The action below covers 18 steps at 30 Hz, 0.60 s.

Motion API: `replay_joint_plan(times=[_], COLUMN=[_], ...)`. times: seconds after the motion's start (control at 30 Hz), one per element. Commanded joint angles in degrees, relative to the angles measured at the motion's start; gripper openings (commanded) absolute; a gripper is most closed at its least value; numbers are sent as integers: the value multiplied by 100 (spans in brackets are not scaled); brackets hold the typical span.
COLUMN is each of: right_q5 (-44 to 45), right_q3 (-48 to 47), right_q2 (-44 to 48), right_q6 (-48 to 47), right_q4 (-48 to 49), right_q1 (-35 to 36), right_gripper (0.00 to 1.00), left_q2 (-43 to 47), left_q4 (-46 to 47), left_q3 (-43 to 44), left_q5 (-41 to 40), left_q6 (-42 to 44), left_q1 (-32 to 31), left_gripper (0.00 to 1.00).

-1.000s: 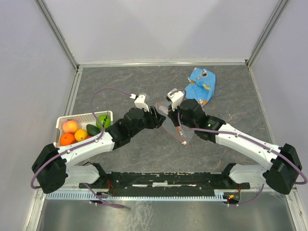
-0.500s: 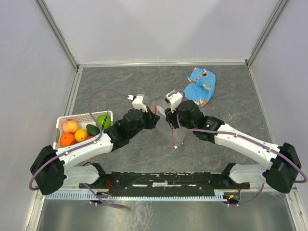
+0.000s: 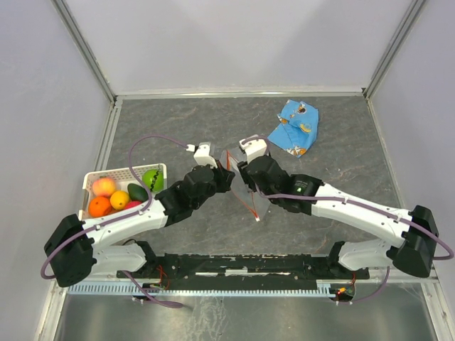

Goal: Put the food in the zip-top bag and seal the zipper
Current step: Open the zipper of the food storage bag.

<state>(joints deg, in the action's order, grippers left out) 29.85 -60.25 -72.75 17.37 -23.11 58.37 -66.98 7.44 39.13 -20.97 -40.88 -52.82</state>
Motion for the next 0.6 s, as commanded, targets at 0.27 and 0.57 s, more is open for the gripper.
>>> replay_joint_plan(times=[0.27, 0.57], right_q5=[1659, 1113], right_q3=[-417, -163], right_q2=[-519, -294], right_q6=[508, 105], right_q4=[-713, -191], right_q1=[435, 443], right_gripper=[52, 38], left_q2=[257, 282], left_q4=[241, 132], left_q3=[-104, -124], left_q5=[-438, -433], left_q6=[-472, -492], left_q1=[-55, -51], left_gripper=[3, 3])
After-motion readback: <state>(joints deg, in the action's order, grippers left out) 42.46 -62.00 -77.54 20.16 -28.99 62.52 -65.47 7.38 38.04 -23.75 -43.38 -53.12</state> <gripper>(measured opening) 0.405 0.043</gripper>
